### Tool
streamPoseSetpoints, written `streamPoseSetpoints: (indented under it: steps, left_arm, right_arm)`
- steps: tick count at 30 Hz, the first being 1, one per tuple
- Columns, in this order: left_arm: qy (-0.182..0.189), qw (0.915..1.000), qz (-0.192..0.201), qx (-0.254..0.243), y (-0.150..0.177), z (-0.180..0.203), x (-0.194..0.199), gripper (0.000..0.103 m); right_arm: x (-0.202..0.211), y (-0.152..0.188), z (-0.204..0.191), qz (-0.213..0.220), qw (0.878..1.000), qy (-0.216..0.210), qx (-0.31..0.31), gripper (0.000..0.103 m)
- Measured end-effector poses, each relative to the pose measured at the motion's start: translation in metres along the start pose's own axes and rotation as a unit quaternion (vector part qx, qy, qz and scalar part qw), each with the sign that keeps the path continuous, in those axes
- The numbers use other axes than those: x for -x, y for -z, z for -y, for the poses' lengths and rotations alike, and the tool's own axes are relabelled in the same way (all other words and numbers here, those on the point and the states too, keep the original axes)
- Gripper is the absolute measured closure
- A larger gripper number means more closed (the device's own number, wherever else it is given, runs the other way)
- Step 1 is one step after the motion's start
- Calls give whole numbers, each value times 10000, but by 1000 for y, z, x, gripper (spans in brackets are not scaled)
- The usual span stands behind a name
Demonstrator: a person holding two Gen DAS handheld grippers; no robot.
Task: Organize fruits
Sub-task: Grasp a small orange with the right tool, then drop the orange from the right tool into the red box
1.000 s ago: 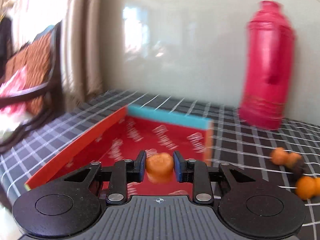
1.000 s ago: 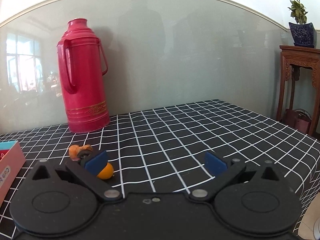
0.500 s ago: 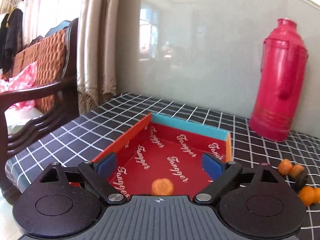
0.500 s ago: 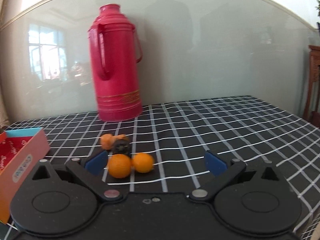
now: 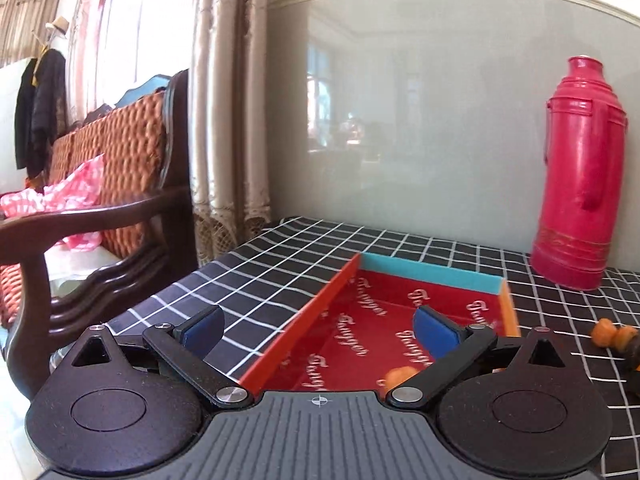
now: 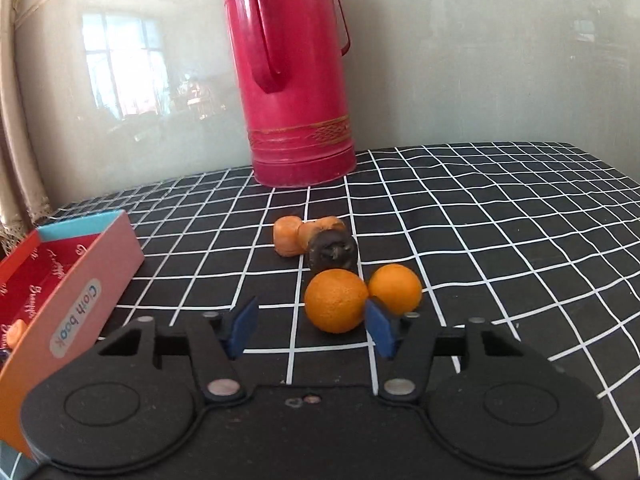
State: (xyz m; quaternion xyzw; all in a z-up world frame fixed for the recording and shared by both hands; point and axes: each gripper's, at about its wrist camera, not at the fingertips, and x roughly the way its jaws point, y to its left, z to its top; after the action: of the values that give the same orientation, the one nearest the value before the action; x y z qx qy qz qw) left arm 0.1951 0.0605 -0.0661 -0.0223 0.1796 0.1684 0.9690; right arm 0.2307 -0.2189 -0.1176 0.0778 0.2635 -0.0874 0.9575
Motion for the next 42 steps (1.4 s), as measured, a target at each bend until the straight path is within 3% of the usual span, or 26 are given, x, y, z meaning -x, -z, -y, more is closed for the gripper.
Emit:
streamPoseSetpoints:
  steps: [5,9,14,17,21,28,32,37,39,41,42]
  left_arm:
    - [-113,9998,-106,138,1,-13,-8,3]
    - [-143,9996,-156,205,2,-16,-11,3]
    - [-209,9992,-155,305,3,-21,-12,3]
    - [-313,9987,-96,395,1,-27,-11,3]
    - [-517,9968,-160,588,2,-40,-14,3]
    - [-751,9939,-296,748,7,-62,-19,3]
    - [-820,9942,-236,654,11,-67,-16,3]
    - [-910,9938,-224,598,11,-75,-16,3]
    - [-943,9934,-233,609,11,-78,-17,3]
    - [-963,9929,-254,656,10,-81,-19,3]
    - [-961,9926,-266,693,10,-83,-19,3]
  right_arm:
    - [-11,-4,7,-163,9997,37,-181,54]
    - [-16,-6,9,-171,9997,118,-160,73]
    - [-8,-4,4,-90,9999,-54,-55,74]
    - [12,-6,-9,303,9987,-352,218,74]
    - [42,-4,-34,829,9889,-1069,615,74]
    - [61,8,-81,785,9659,-2191,1134,73]
    - [61,12,-110,629,9578,-2423,1416,73]
    - [49,21,-142,456,9552,-2286,1822,72]
    - [50,24,-143,467,9547,-2273,1861,68]
    - [55,23,-140,608,9552,-2250,1826,53]
    - [59,21,-136,744,9566,-2182,1783,28]
